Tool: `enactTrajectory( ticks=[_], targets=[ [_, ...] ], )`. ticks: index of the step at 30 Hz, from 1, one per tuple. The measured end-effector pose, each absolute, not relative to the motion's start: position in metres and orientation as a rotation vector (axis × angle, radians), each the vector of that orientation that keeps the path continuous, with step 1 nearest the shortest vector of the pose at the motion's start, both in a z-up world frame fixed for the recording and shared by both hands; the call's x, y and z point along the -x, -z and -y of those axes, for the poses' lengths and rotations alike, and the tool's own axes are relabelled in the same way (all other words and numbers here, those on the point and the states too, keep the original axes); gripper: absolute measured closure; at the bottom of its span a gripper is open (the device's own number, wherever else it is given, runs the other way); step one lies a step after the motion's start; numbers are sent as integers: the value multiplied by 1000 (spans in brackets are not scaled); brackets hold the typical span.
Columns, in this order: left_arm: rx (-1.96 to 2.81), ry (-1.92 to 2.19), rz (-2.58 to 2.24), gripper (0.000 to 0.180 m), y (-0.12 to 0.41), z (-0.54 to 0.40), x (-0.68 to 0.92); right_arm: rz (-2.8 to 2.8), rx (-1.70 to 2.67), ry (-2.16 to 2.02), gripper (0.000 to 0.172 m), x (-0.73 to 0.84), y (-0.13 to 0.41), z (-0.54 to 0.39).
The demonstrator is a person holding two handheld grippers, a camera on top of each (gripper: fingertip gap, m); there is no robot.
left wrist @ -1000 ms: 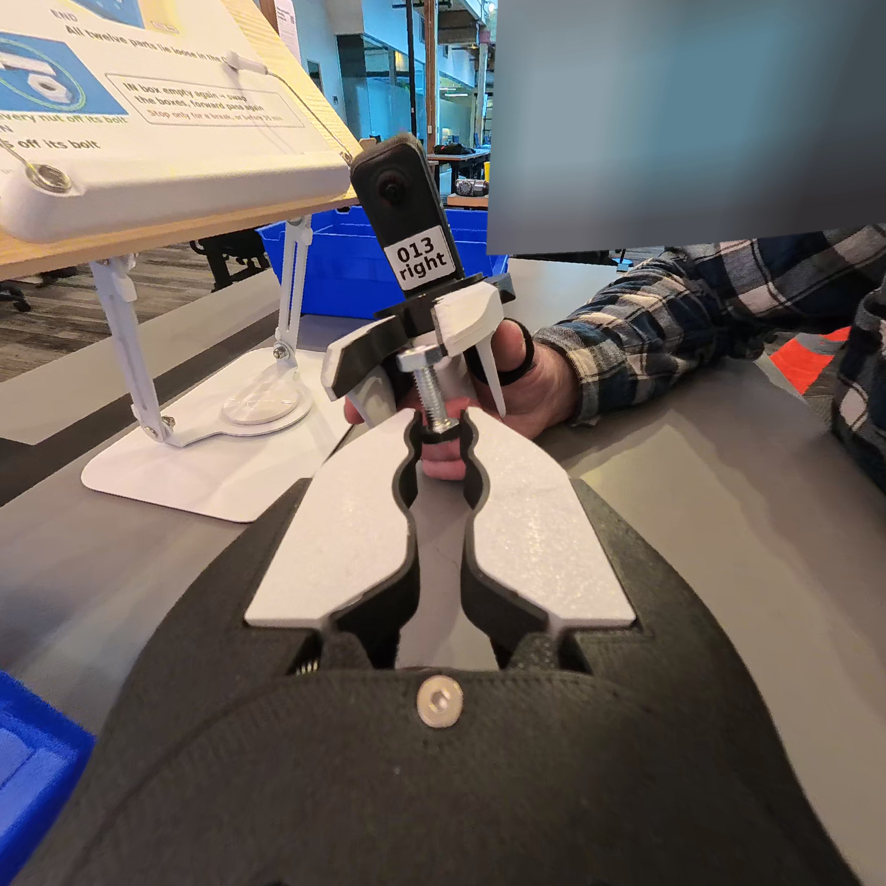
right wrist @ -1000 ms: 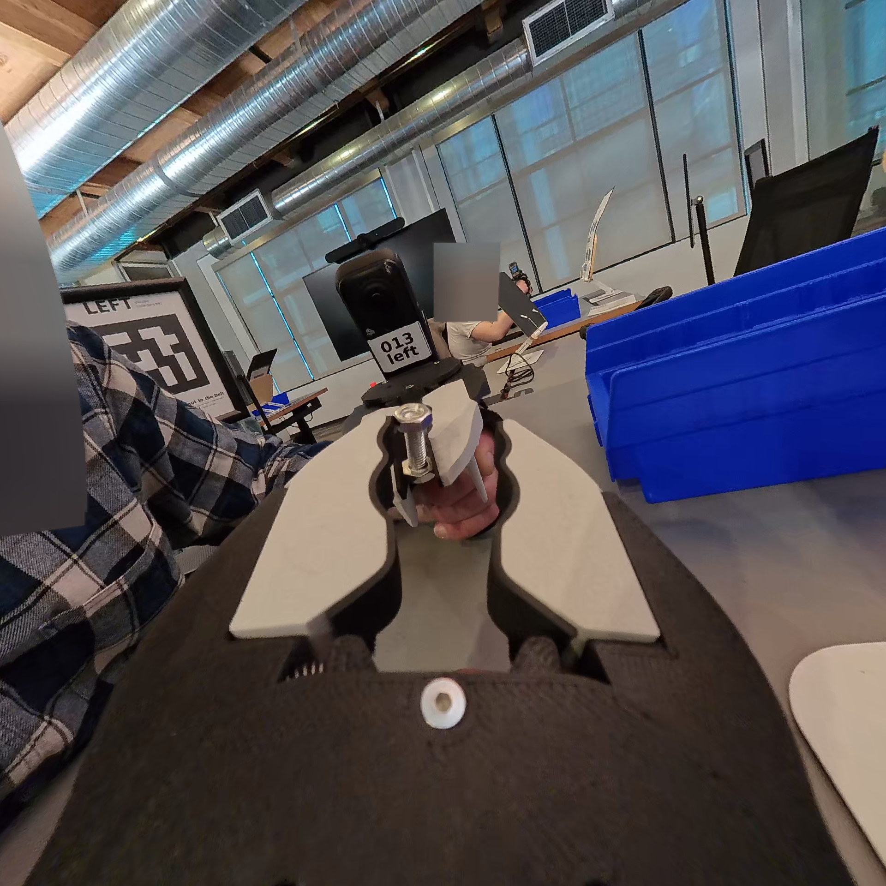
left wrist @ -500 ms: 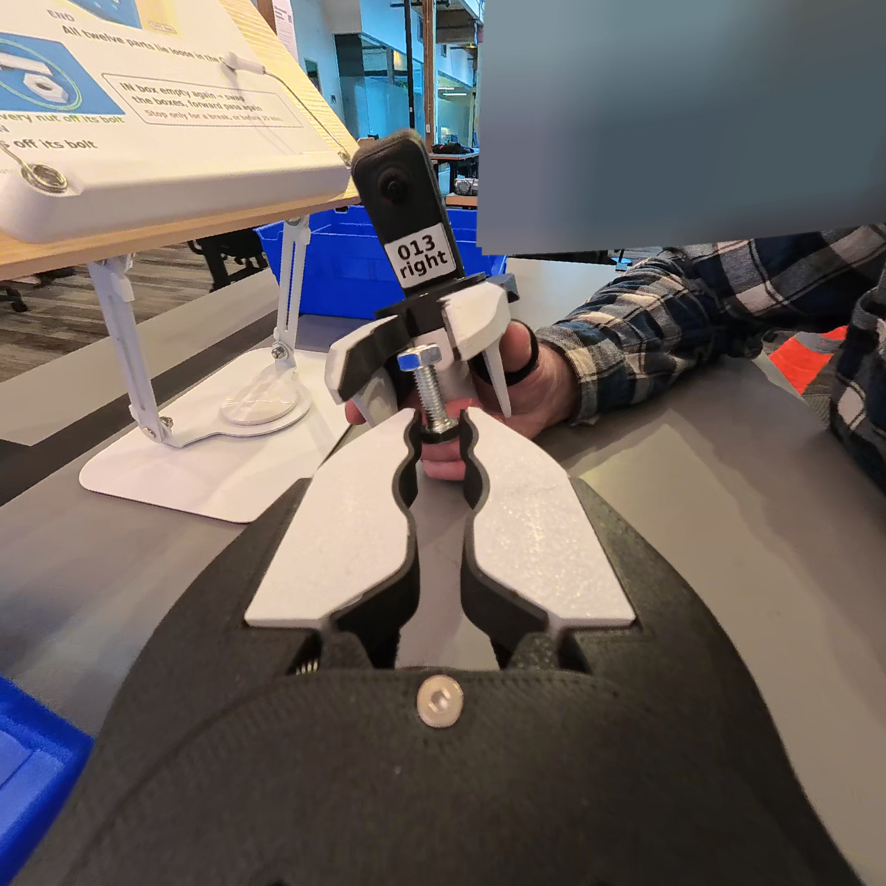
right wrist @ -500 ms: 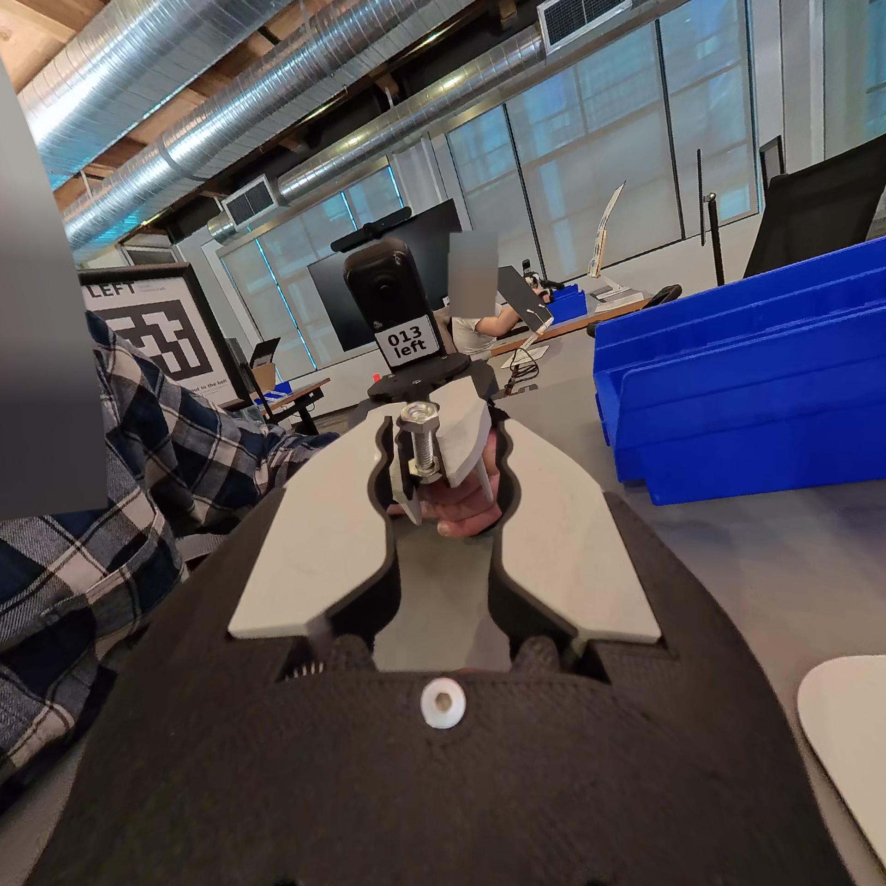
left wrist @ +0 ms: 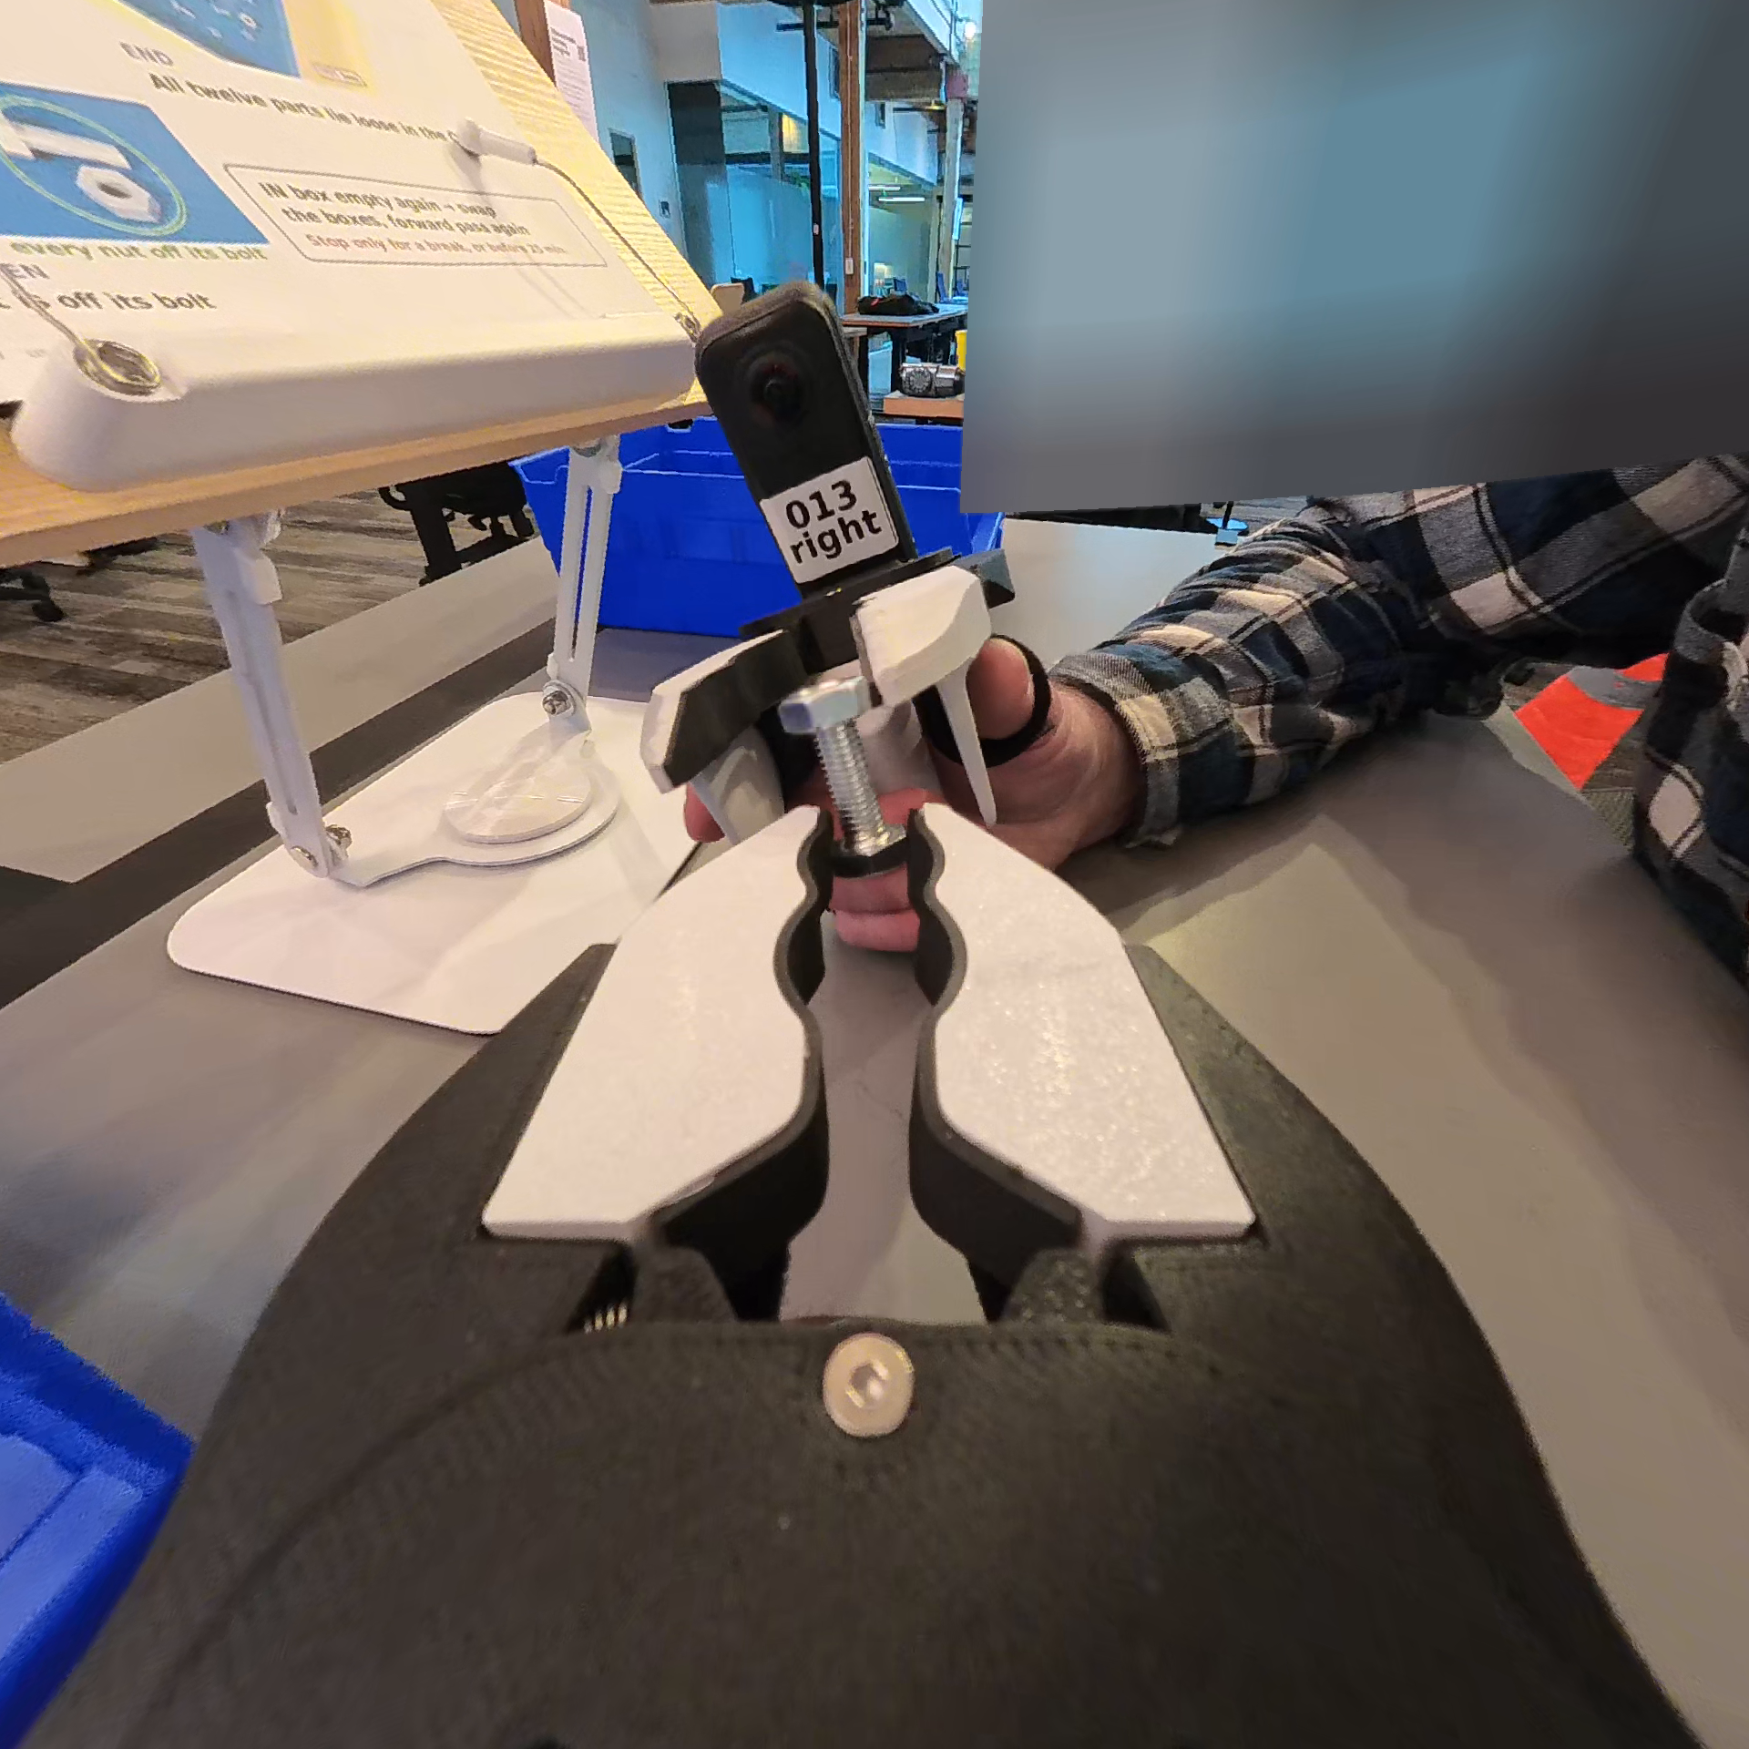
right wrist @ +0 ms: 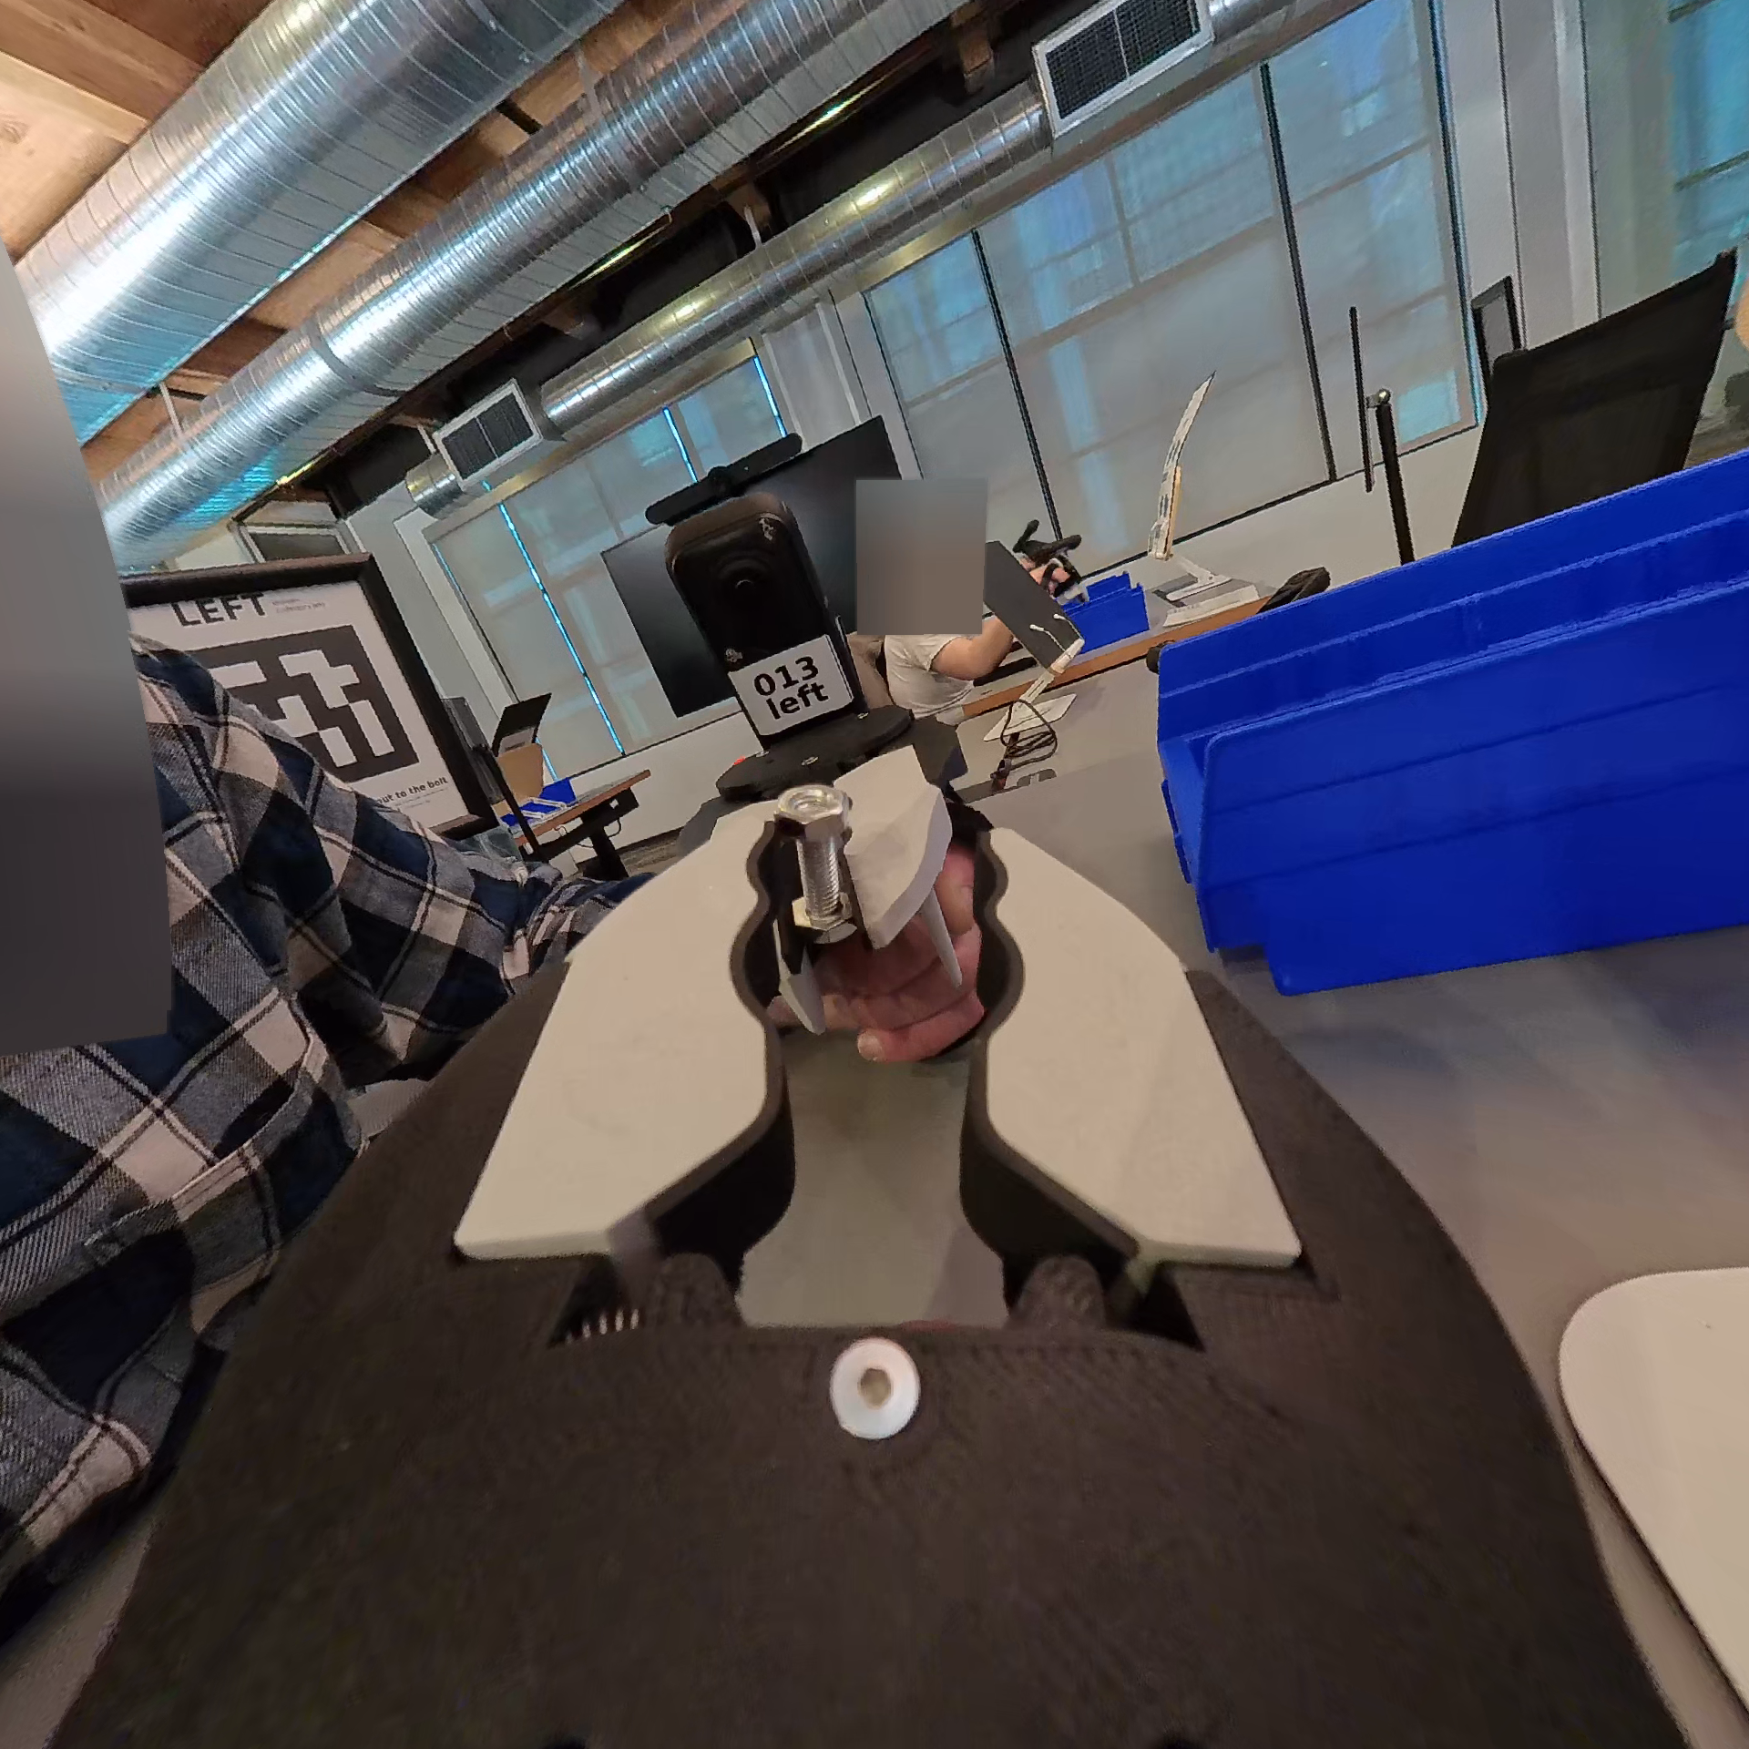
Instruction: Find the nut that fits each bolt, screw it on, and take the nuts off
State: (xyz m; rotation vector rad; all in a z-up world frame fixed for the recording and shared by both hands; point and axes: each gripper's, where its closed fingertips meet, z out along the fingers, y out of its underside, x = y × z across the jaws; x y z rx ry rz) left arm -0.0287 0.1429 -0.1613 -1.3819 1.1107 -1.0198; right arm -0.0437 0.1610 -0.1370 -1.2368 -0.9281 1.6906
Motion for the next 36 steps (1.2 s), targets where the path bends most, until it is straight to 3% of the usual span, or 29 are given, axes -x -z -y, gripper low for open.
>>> enactTrajectory(
  ticks=[28, 36],
  targets=[
    [1392, 977, -1128, 167, 164, -144, 29, 936, 1231, -1699, 134, 44, 137, -160],
    [1439, 571, -1268, 166, 179, -158, 39, 956, 1254, -1667, 135, 46, 140, -159]
  ],
)
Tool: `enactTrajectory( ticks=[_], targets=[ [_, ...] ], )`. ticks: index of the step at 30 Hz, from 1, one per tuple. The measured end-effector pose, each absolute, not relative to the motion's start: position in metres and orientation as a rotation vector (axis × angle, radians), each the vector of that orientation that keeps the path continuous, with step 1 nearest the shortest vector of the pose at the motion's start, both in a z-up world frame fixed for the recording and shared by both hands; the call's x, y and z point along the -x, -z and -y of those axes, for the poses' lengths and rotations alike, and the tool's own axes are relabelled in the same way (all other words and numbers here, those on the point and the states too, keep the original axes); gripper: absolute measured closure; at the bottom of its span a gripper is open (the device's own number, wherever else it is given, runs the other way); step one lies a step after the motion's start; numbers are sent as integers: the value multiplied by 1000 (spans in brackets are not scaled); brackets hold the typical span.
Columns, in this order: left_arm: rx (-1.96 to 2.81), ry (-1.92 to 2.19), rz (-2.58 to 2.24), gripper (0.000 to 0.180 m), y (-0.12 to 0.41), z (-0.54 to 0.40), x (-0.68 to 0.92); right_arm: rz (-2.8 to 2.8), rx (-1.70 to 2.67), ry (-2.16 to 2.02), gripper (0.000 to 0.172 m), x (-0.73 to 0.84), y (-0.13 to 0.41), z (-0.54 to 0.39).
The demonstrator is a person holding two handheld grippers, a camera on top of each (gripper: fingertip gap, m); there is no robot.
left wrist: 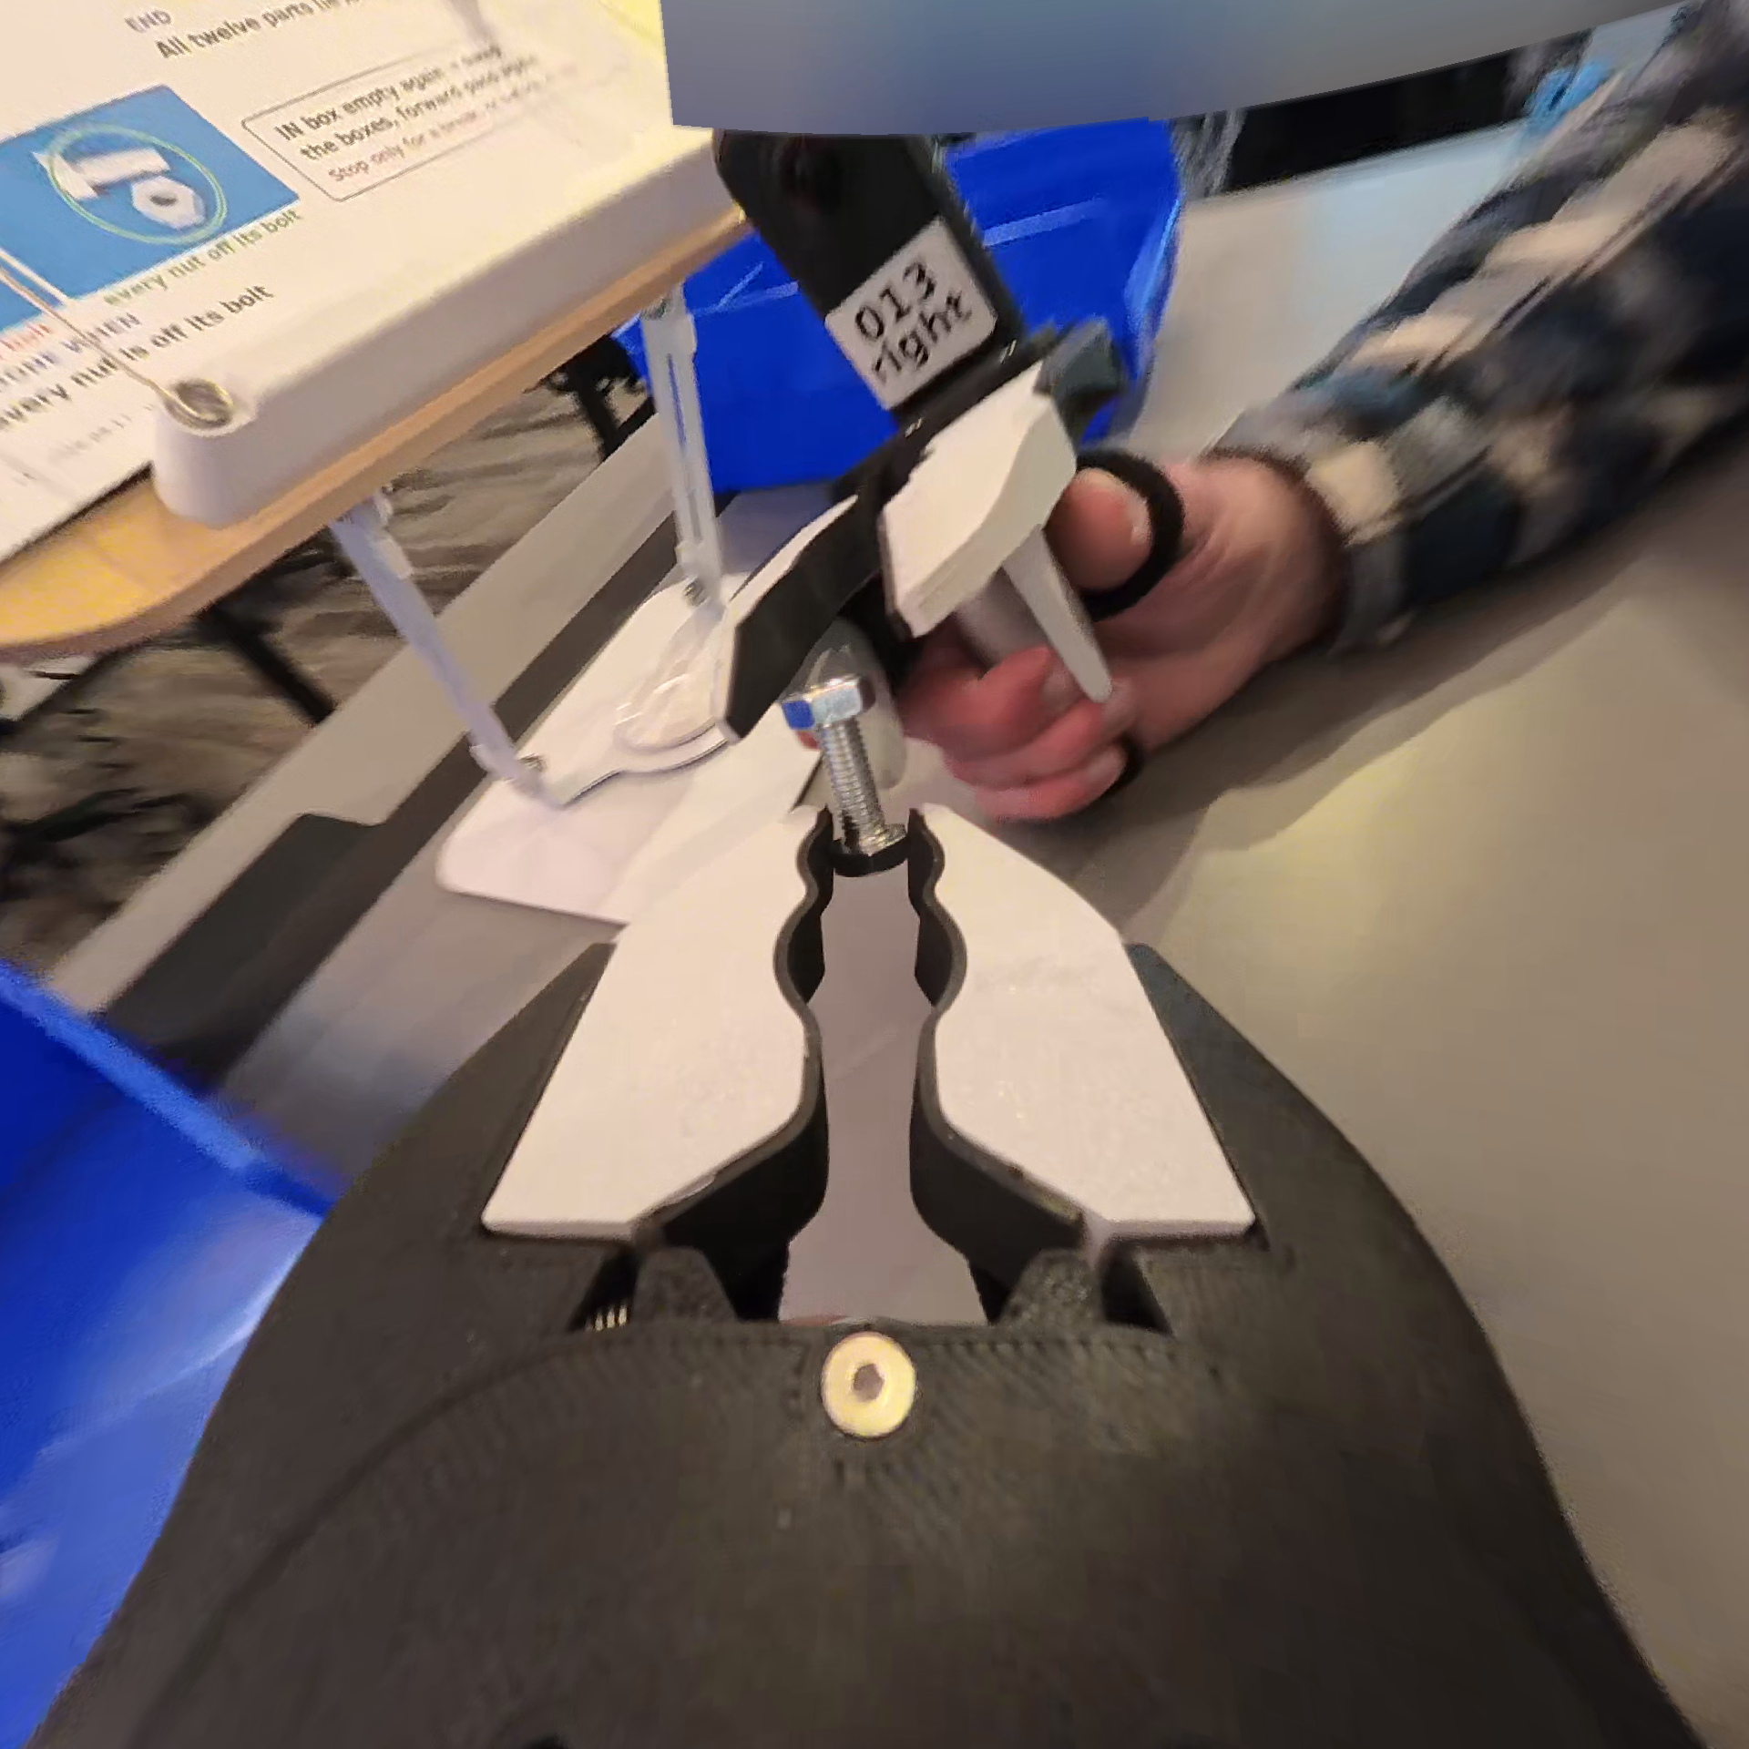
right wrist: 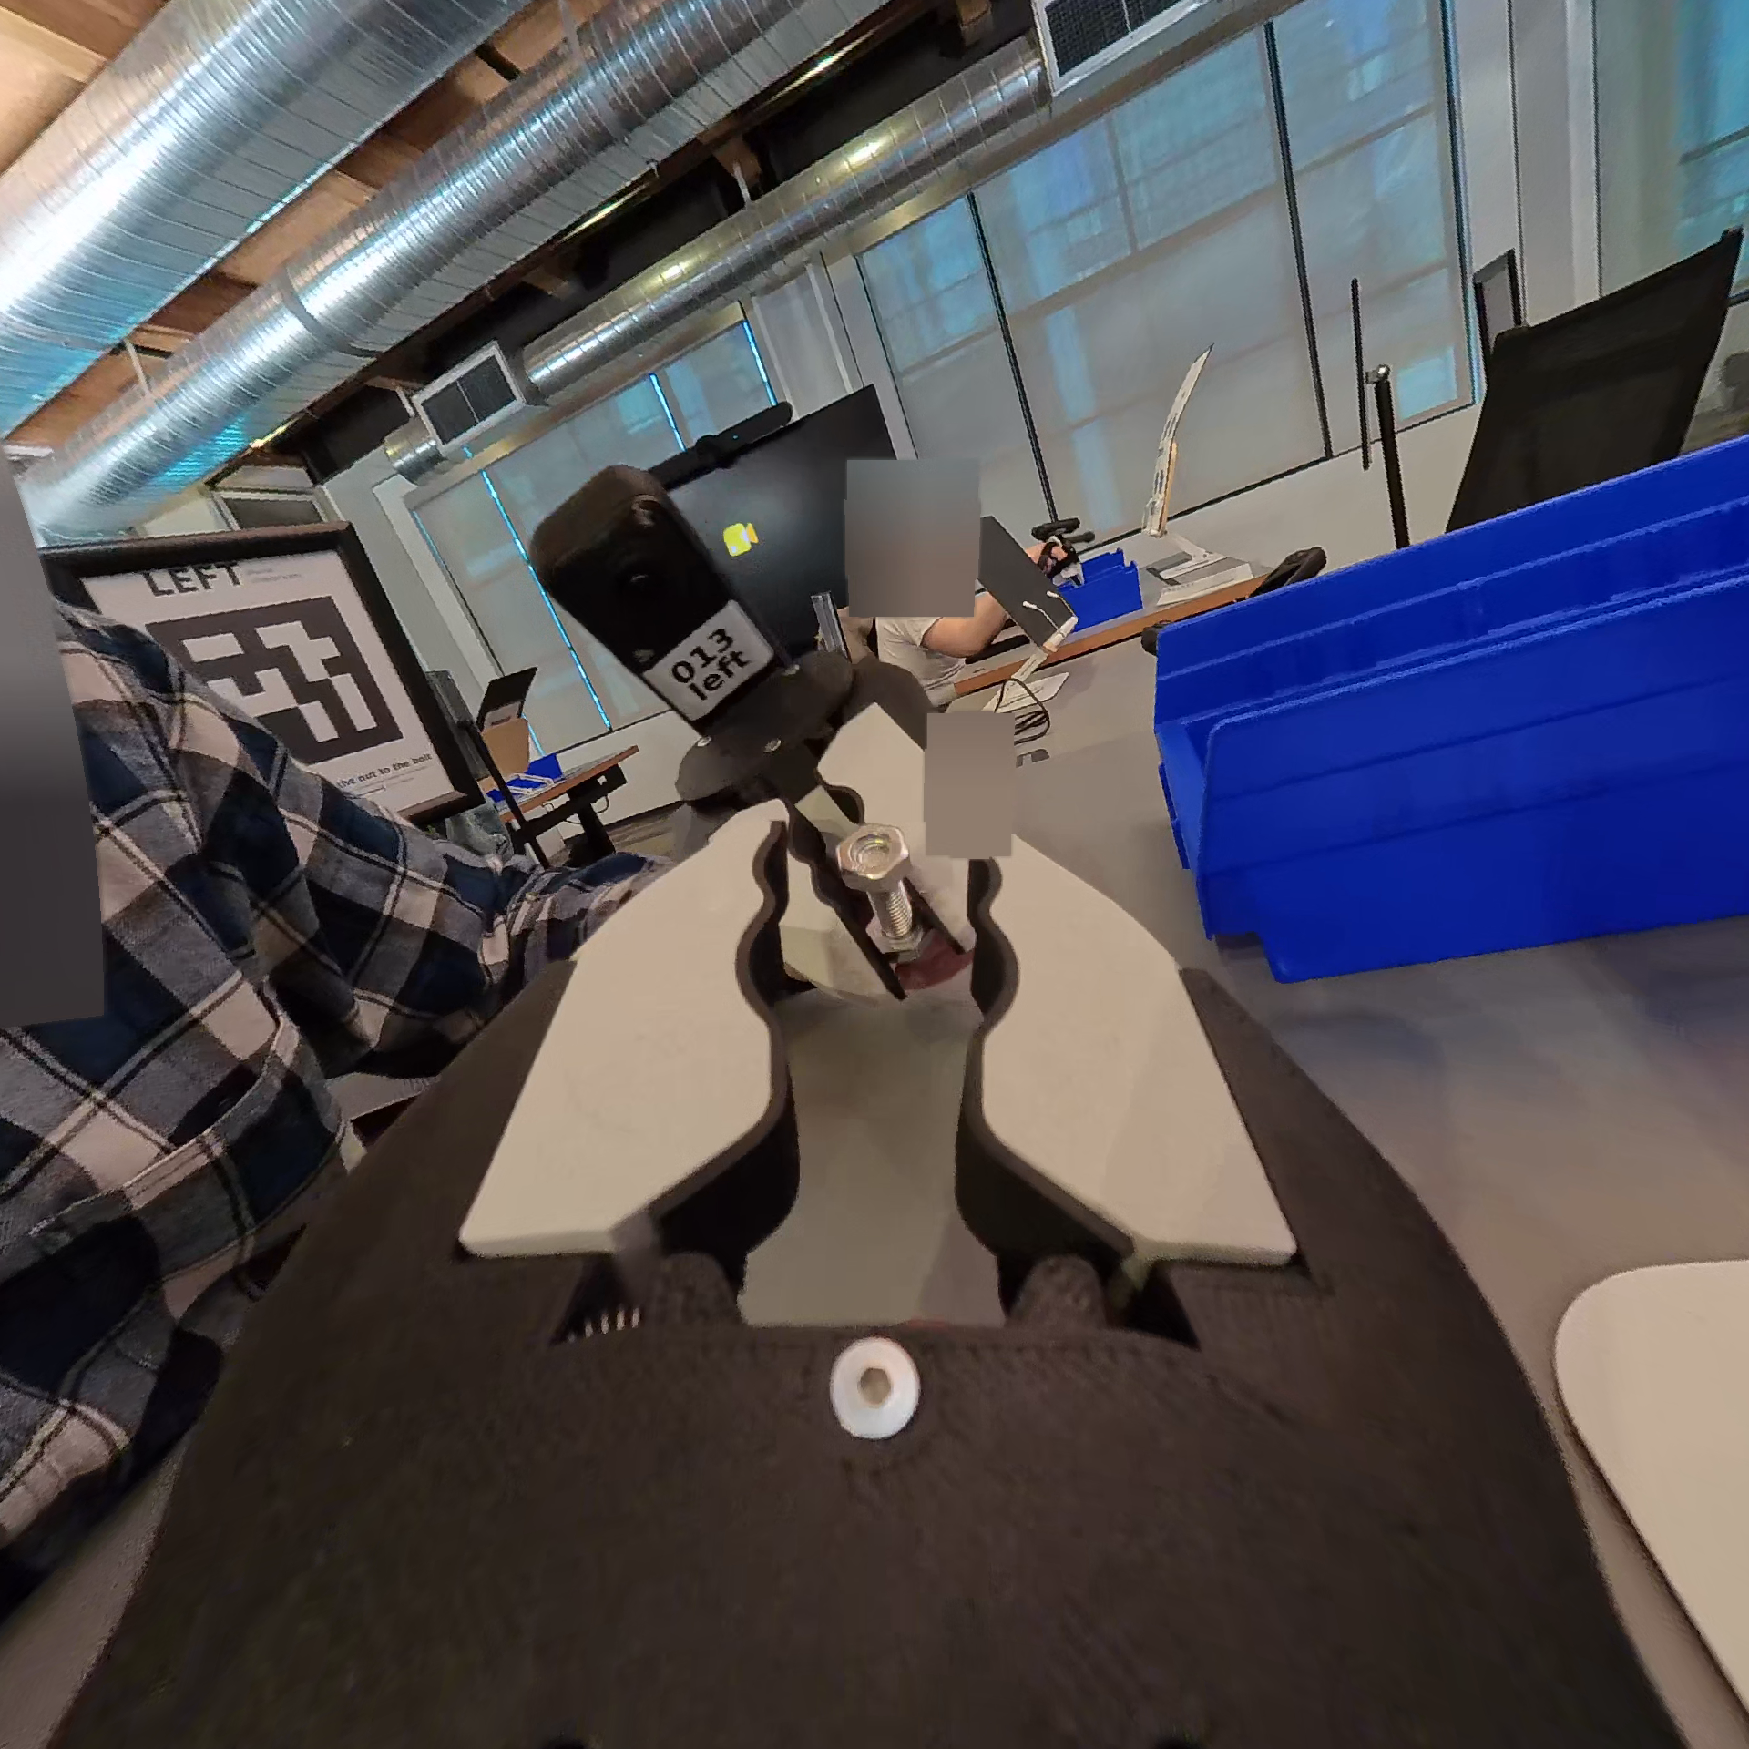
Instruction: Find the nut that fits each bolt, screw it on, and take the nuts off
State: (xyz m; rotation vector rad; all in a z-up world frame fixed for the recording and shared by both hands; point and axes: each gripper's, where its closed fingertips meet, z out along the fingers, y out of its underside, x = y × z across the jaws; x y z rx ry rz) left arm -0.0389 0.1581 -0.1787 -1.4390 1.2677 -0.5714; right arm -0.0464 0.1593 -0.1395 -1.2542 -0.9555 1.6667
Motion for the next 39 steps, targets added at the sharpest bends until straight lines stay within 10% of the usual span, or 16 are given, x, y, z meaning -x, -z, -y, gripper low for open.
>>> enactTrajectory(
  ticks=[39],
  targets=[
    [1432, 184, -1385, 166, 188, -166, 41, 1028, 1418, -1529, 153, 57, 158, -159]
  ],
)
